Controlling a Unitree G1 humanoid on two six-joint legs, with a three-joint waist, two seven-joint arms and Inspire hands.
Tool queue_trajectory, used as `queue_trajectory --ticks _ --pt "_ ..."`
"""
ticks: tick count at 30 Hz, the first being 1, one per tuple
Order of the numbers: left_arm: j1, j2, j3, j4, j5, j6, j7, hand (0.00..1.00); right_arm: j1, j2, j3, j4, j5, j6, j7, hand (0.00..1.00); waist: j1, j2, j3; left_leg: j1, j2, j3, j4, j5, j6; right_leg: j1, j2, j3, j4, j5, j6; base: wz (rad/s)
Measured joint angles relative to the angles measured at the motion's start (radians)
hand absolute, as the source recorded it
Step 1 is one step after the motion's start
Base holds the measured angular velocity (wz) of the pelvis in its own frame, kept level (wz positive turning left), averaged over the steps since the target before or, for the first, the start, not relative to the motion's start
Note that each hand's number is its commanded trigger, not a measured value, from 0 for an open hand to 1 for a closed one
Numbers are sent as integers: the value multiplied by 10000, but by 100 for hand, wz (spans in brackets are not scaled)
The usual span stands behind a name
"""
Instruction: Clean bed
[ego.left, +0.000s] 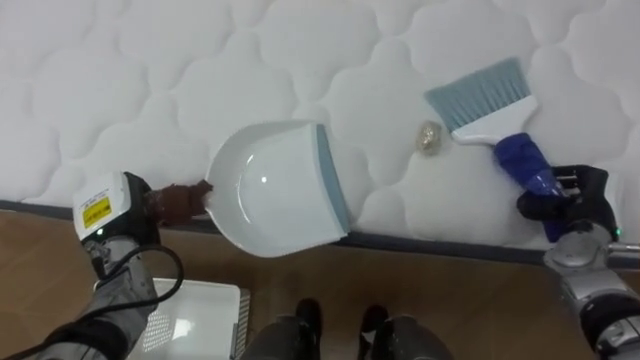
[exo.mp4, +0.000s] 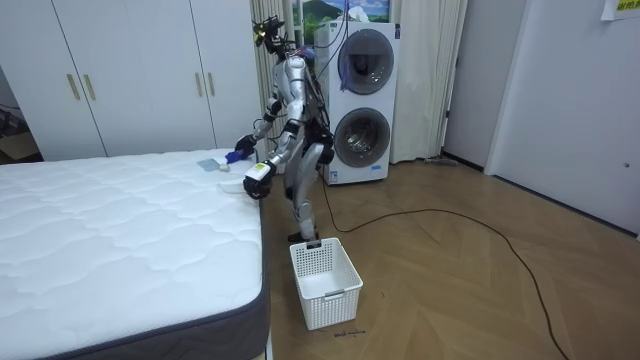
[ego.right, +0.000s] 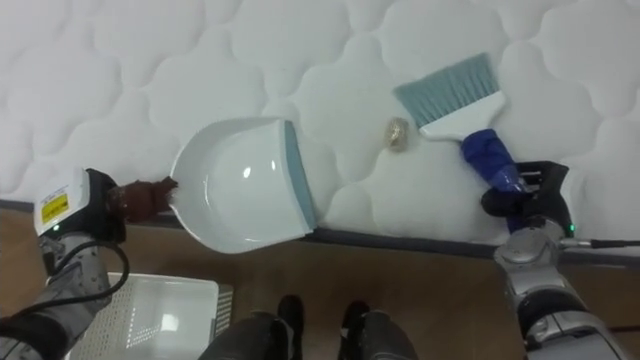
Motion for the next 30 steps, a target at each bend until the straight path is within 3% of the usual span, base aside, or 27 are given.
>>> queue_trajectory --ticks 6,11,13,16,21,25,30 --pt "-309 82 43 -12 429 320 26 100 -166 -291 6 31 -840 461 141 100 -7 -266 14 -13 -3 2 98 0 1 -30 -9 13 71 1 -2 0" --pt "-517 345 87 -53 1133 526 20 100 -262 -484 15 197 -1671 968 368 100 17 -758 12 24 129 -21 316 -66 0 134 148 24 4 8 -14 -3" --pt "-521 485 154 -87 1288 574 14 100 -404 -497 5 529 -2271 1193 431 100 28 -973 63 63 251 -21 489 -188 -7 260 259 10 -39 13 -23 -9" --pt "-524 556 159 -87 1423 686 -15 100 -625 -588 9 790 -3250 1430 511 100 54 -1013 81 111 450 -31 742 -456 2 462 484 40 -140 20 -10 -15" --pt "-708 679 161 -163 1475 901 -79 100 -998 -874 16 823 -4662 1831 813 100 41 -1153 140 147 456 -1 731 -507 16 462 522 124 -217 112 41 -10" --pt "-806 951 140 -162 1474 1033 -208 100 -1374 -1025 228 755 -5863 2007 979 100 6 -1302 159 170 448 -1 672 -504 20 475 529 139 -296 160 33 -6" --pt "-844 1088 135 -193 1678 1214 -421 100 -1521 -1312 442 322 -7513 2394 1208 100 20 -1515 140 193 486 59 634 -506 20 474 541 159 -309 166 32 -2"
